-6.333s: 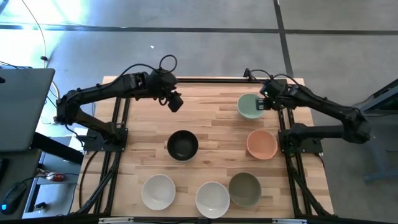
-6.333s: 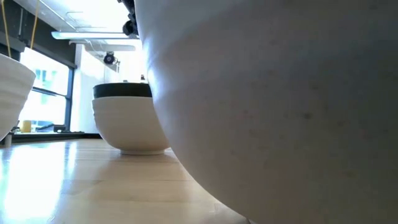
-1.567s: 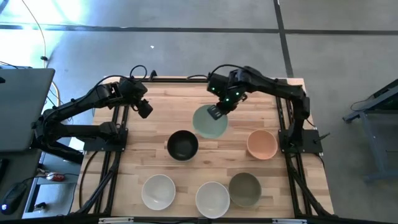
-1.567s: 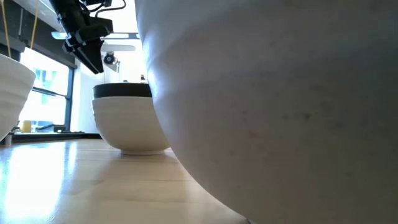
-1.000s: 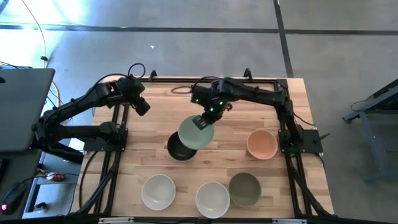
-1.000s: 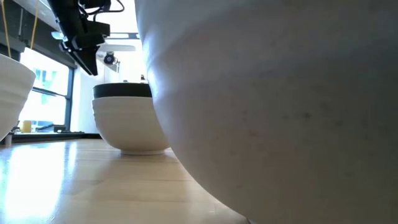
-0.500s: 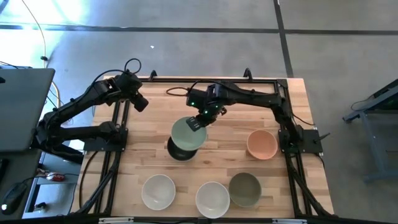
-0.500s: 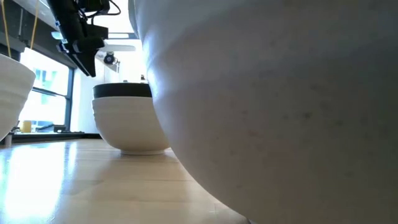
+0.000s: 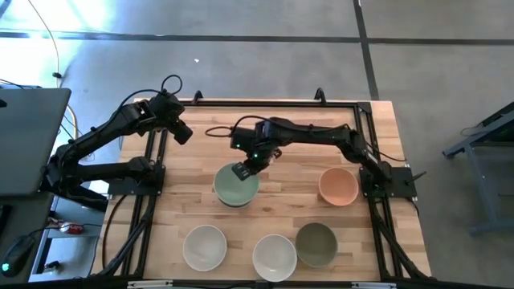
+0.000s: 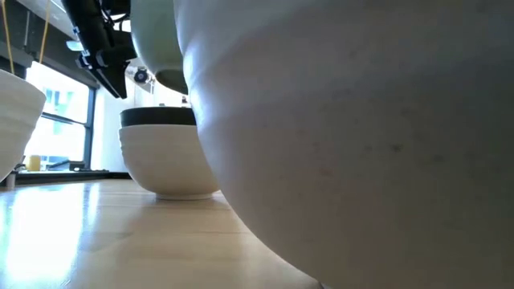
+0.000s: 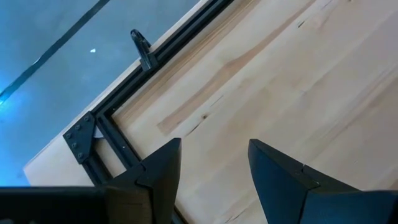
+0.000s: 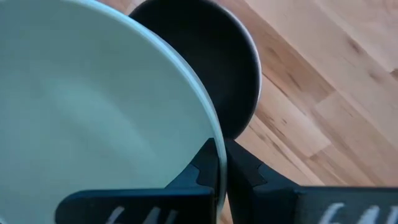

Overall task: Nest bowls inside each other
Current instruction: Stack the green bowl on the black bowl

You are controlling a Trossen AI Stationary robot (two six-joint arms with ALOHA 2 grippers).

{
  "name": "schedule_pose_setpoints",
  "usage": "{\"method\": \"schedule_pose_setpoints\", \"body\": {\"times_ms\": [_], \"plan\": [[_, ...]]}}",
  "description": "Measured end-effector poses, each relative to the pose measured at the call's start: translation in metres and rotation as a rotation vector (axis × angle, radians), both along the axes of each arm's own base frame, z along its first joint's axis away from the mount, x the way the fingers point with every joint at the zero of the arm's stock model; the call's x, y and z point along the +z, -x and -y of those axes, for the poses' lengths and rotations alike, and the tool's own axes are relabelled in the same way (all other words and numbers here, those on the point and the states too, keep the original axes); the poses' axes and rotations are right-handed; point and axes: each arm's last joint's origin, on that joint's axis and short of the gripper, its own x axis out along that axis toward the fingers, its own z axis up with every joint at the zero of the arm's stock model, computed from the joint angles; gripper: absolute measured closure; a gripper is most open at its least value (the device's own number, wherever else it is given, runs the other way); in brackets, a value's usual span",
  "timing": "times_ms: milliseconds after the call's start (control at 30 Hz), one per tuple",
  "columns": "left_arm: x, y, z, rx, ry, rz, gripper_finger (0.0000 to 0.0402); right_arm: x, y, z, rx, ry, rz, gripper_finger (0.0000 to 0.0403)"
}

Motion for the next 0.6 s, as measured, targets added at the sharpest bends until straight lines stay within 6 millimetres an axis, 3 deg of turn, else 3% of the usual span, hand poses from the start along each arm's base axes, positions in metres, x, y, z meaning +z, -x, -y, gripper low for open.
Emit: {"method": "schedule_pose_setpoints", "body": {"times_ms": [267,600], "plan": [[0.001,-0.002,-0.002,0.004,-0.017,0.028,0.0224,-0.004,-0.003,0.003,-0.014,0.028,0.004,0.0403],[0.002,-0.002,-0.002,-0.001,-0.015,0.037,0.0224,-0.027,-0.016,0.004,-0.013,0.019,-0.021,0.0403]]}}
